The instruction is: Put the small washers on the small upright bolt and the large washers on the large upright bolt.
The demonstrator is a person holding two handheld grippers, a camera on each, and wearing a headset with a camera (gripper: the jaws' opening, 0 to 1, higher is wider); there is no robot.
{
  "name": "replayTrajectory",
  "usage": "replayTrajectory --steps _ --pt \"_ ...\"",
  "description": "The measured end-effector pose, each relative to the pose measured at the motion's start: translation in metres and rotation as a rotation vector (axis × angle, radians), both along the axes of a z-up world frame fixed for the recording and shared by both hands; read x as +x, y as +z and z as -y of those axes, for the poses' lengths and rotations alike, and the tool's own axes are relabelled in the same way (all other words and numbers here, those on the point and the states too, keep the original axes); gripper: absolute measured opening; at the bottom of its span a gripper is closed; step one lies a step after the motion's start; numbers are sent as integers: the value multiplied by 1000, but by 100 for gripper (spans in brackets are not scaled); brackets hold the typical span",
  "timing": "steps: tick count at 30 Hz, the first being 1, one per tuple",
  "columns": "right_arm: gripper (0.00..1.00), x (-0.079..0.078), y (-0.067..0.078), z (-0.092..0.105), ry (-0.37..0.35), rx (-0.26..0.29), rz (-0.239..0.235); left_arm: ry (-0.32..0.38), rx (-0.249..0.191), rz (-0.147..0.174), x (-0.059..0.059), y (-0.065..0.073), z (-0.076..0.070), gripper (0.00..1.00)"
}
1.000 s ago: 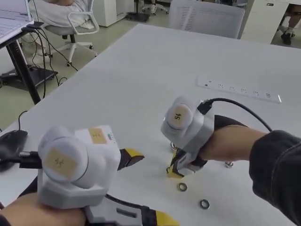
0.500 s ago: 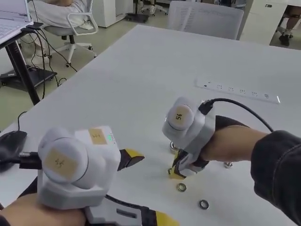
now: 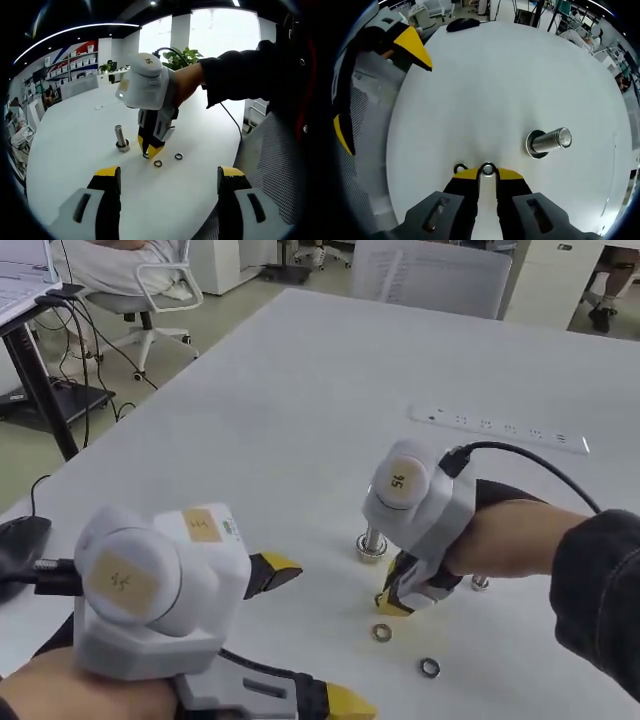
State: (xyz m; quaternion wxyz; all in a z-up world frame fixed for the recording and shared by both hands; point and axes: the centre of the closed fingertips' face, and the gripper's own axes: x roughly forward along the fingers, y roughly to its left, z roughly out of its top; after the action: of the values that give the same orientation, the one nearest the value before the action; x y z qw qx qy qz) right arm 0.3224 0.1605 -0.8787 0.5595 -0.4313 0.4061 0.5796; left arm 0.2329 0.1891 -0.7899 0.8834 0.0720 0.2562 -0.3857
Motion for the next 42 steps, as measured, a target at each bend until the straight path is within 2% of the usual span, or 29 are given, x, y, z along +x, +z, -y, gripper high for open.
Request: replayTrajectory --steps 16,29,32,42 --pt "13 0 7 37 -64 -4 4 -6 7 -3 0 -1 2 79" --pt "13 -5 18 71 -117 -11 4 -12 5 -1 -1 -1 3 79" --pt "13 -7 21 77 -135 -3 -13 -14 4 -1 -1 -1 3 79" --pt "13 -1 34 101 -175 -15 11 -28 5 -7 -3 -2 6 79"
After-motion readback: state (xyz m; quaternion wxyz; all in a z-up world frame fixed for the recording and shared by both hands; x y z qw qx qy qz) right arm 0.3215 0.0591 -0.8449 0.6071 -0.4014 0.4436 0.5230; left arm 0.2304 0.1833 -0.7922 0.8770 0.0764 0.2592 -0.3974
